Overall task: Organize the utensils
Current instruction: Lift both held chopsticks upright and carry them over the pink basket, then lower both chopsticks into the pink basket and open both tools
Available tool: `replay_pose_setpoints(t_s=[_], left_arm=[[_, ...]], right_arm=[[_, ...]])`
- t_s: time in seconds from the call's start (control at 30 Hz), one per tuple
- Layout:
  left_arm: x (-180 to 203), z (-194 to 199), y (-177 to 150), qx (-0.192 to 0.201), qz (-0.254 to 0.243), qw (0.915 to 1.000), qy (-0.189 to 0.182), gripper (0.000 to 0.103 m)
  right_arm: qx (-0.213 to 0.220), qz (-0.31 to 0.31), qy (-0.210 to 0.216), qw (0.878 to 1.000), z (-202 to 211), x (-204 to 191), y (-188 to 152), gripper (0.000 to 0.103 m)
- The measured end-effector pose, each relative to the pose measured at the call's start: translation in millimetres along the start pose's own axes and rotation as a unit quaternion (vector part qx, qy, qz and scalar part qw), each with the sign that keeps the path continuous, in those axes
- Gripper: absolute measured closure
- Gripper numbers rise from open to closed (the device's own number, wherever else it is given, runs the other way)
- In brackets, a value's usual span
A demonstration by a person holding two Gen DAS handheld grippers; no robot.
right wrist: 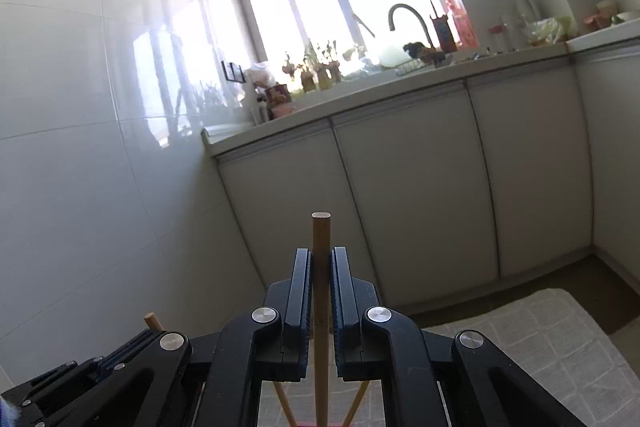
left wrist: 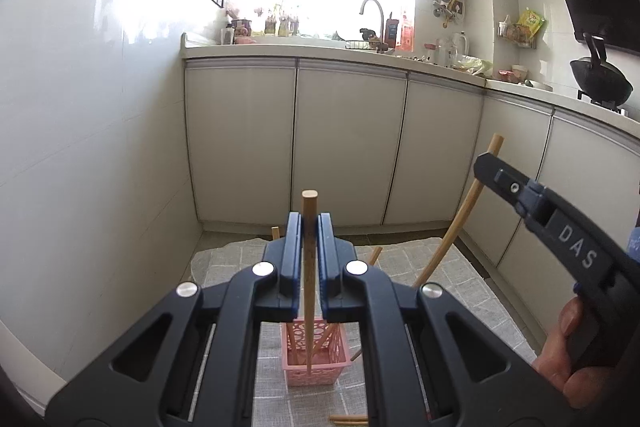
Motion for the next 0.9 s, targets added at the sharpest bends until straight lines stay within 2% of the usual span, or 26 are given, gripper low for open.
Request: replay_pose_setpoints(t_s=[0.17, 0.37, 0.53, 0.7, 0.9], left_arm=[[1, 1, 8, 0.022, -0.005, 0.9997, -0.007, 0.095], [-2, 0, 17, 0.044, -0.007, 0.999, 0.002, 0.095], [-2, -26, 1, 0.023, -0.004, 0.9996, -0.014, 0.095], [-4, -52, -26, -0.02, -0.009, 0.9997, -0.012, 0.095], [-4, -63, -40, -0.054, 0.02, 0.9969, -0.052, 0.095]], right_arm=[[-0.005, -0.02, -0.004, 1.0, -13, 14, -11, 0.096], [0.002, -0.044, -0.015, 0.999, -15, 31, -12, 0.096], [0.002, -0.057, -0.022, 0.998, -16, 40, -13, 0.096], [0.001, -0.047, -0.021, 0.999, -22, 38, -14, 0.096], [-0.007, -0.041, -0.02, 0.999, -31, 34, -22, 0.096]])
Point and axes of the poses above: each gripper's, at about its wrist camera, not at the fingertips, and z roughly against the way its jaws point, x to its right, y to its top, the point moved 7 cm from there along -z, roughly the way its jaws point, and after that the axes turned 5 degrees about x, right-handed, at the moved point
